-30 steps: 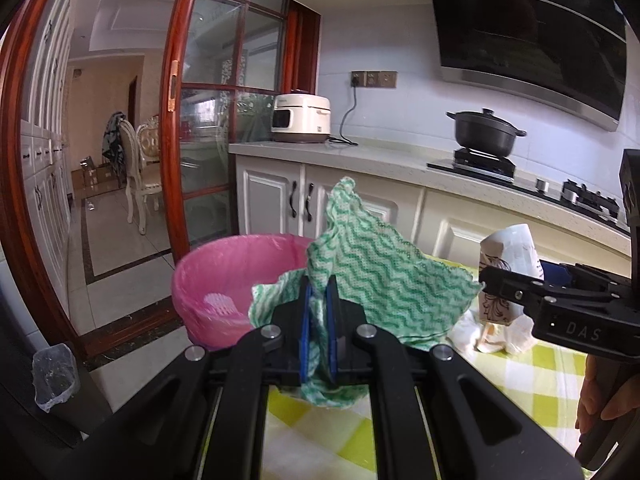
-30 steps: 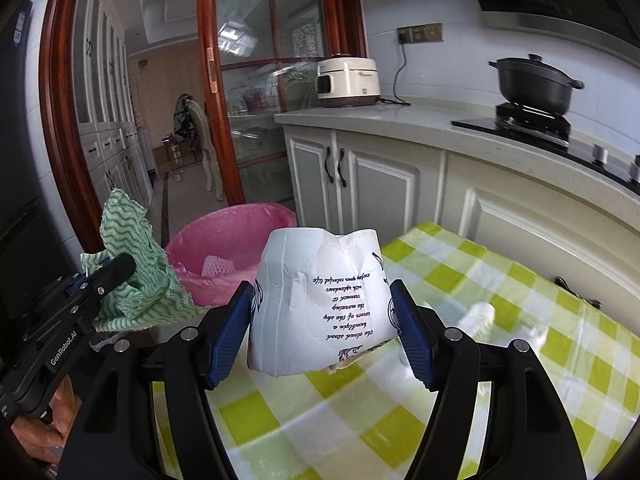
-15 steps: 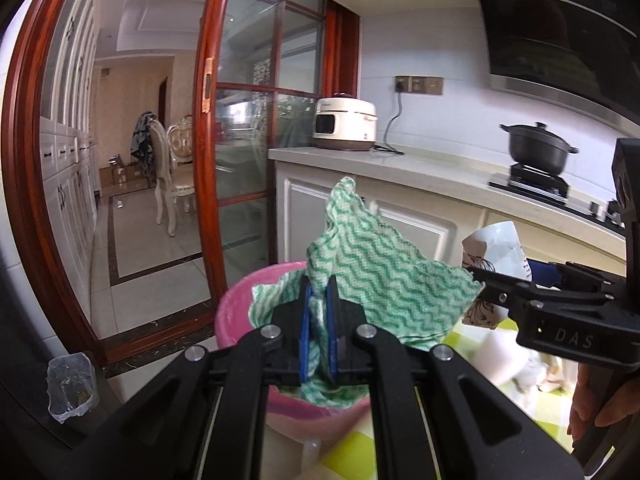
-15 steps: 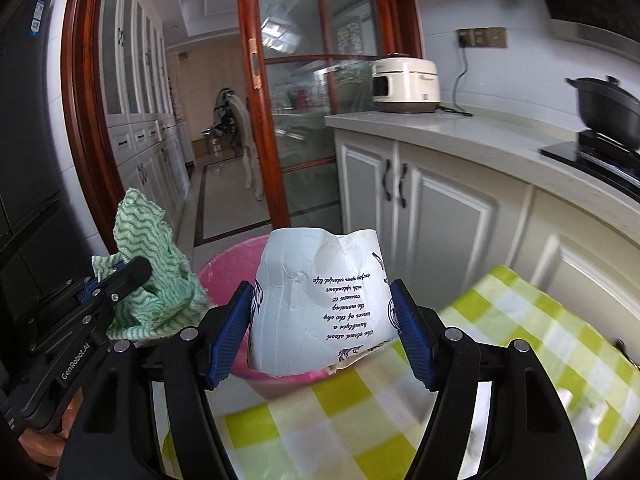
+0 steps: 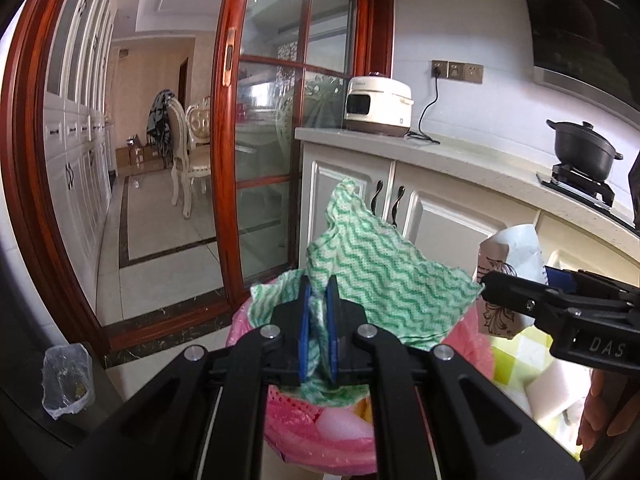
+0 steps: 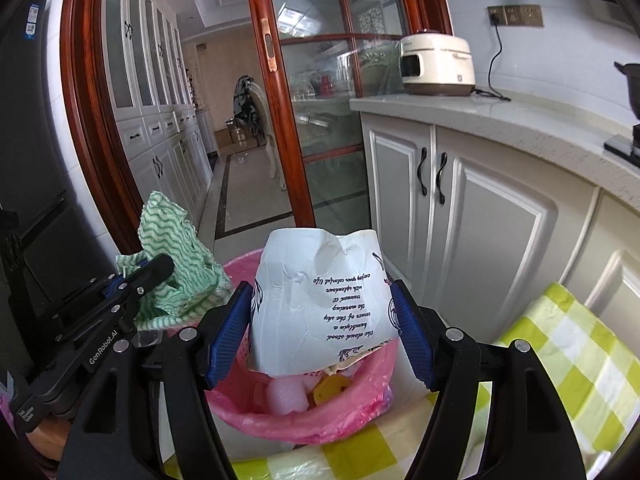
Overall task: Collect trash
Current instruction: 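Open both grippers to drop the cloth and bag into the bin, then move both grippers back over the table toward the remaining trash, then grasp the second white foam block with the left gripper while the right gripper grasps the white plastic bag, then carry the foam block and plastic bag over the pink bin with both grippers, then open both grippers to drop the foam block and plastic bag into the bin, then move both grippers back over the table toward the last tissue and paper cup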
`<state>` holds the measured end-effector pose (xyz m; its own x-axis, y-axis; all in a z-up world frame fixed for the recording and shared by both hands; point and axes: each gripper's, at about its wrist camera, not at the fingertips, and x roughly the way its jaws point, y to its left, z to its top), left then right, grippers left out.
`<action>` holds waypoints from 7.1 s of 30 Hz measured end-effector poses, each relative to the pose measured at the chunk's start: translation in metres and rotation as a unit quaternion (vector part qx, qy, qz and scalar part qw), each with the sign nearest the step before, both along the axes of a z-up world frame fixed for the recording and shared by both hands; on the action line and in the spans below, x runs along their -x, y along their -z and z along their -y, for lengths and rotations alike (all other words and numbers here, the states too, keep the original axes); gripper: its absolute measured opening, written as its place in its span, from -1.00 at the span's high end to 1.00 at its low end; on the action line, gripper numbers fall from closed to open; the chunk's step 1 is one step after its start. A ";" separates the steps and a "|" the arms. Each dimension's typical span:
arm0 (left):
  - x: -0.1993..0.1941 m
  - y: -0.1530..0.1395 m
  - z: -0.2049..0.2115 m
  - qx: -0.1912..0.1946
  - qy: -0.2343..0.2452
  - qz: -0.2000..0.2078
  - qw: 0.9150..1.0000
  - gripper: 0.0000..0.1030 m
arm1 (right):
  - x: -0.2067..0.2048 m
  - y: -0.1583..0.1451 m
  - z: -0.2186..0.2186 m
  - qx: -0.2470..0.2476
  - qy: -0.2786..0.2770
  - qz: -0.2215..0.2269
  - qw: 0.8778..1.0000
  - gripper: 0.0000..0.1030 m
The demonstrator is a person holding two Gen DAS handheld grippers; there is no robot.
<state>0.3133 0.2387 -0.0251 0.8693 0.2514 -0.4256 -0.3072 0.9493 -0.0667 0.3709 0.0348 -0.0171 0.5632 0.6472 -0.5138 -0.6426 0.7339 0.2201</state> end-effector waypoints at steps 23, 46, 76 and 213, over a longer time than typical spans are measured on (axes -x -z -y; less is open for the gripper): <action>0.016 0.018 -0.028 -0.002 -0.038 0.004 0.999 -0.29 | -0.013 0.020 -0.016 0.012 -0.016 -0.015 1.000 -0.44; 0.063 0.002 0.123 0.022 0.069 0.016 0.997 -0.89 | 0.065 0.018 0.171 0.021 0.155 -0.005 0.988 -0.50; -0.056 0.095 0.265 0.039 0.141 -0.098 0.984 -0.79 | 0.054 0.128 0.311 0.014 0.283 -0.133 0.950 -0.50; -0.003 0.067 0.215 0.007 0.154 -0.065 0.986 -0.86 | 0.011 0.133 0.250 0.035 0.280 -0.142 0.949 -0.47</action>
<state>0.3159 0.0236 -0.0916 0.8415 -0.0228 -0.5398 -0.0117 0.9981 -0.0605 0.3602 -0.2149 -0.1499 0.6415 0.2463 -0.7265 -0.0704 0.9620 0.2639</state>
